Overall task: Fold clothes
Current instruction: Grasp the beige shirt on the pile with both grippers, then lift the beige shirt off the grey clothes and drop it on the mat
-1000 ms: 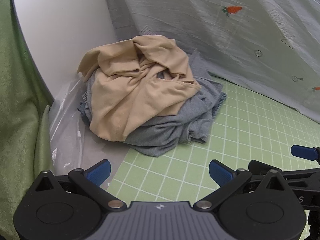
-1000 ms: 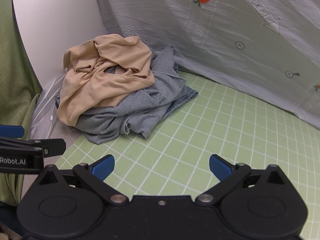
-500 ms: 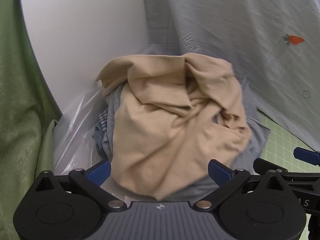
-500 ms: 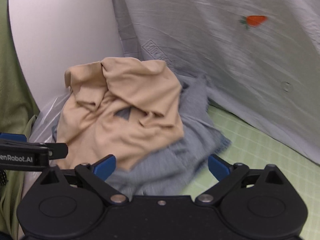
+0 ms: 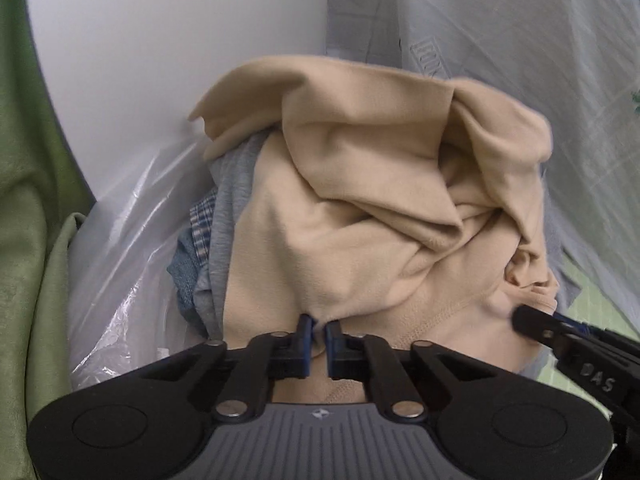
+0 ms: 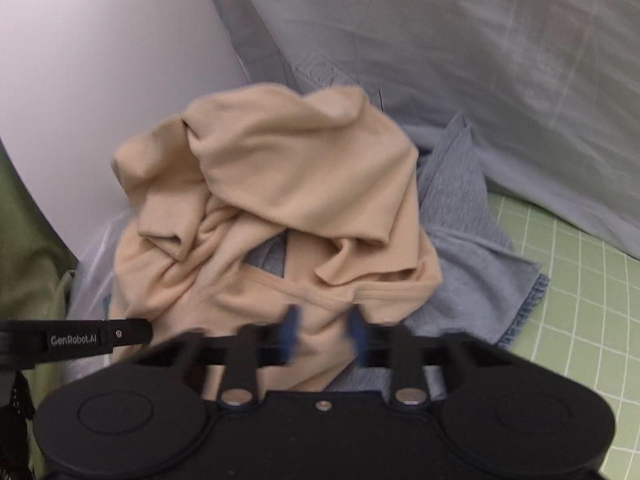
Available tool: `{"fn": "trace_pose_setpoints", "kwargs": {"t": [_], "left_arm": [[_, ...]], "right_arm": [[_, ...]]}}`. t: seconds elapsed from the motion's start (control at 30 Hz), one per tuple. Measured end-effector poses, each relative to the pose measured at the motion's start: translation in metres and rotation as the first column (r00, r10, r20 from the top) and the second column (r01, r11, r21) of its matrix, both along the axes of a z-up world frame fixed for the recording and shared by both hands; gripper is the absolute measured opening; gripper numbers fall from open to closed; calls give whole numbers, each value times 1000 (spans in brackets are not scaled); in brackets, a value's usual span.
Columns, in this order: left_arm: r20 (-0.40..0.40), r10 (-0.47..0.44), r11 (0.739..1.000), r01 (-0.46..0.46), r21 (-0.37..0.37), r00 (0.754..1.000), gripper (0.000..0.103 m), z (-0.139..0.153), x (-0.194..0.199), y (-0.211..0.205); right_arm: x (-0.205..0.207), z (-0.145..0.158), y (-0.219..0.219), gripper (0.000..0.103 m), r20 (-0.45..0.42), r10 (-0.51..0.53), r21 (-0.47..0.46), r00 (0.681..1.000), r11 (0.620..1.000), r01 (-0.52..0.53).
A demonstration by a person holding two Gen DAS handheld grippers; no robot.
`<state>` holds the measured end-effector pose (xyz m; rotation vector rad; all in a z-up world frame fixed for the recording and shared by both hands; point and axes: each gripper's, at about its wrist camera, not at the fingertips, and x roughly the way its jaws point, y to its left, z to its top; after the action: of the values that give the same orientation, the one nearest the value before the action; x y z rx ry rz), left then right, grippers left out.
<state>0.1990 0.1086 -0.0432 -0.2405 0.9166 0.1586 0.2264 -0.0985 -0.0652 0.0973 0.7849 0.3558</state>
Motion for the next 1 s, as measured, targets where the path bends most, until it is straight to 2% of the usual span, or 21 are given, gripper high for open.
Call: {"fn": "trace_pose_setpoints", "kwargs": {"t": [0.07, 0.2, 0.47, 0.67, 0.77, 0.87, 0.93, 1.0], "left_arm": [[25, -2, 1000, 2, 9, 1000, 3, 9, -8, -3], [69, -29, 999, 28, 20, 997, 2, 26, -34, -23], [108, -124, 992, 122, 32, 986, 1, 53, -95, -87], [75, -217, 976, 217, 17, 973, 0, 50, -160, -177], [34, -257, 966, 258, -10, 966, 0, 41, -192, -226], [3, -284, 959, 284, -27, 959, 4, 33, -219, -268], [-7, -284, 958, 284, -28, 959, 4, 30, -231, -289], [-10, -280, 960, 280, -18, 960, 9, 29, -242, -307]], "right_arm": [[-12, 8, -7, 7, 33, 2, 13, 999, 1000, -3], [-45, 27, -17, 6, 134, 3, -21, 991, 1000, 0], [-115, 50, -92, 6, 206, -139, 13, 969, 990, 140], [-177, 46, -194, 5, 163, -256, 28, 953, 967, 255], [-215, 42, -251, 5, 160, -305, -30, 939, 949, 314], [-247, 36, -317, 6, 155, -380, -83, 912, 915, 396], [-263, 28, -366, 6, 149, -443, -122, 884, 879, 461], [-274, 20, -413, 6, 128, -500, -165, 857, 841, 515]]}}
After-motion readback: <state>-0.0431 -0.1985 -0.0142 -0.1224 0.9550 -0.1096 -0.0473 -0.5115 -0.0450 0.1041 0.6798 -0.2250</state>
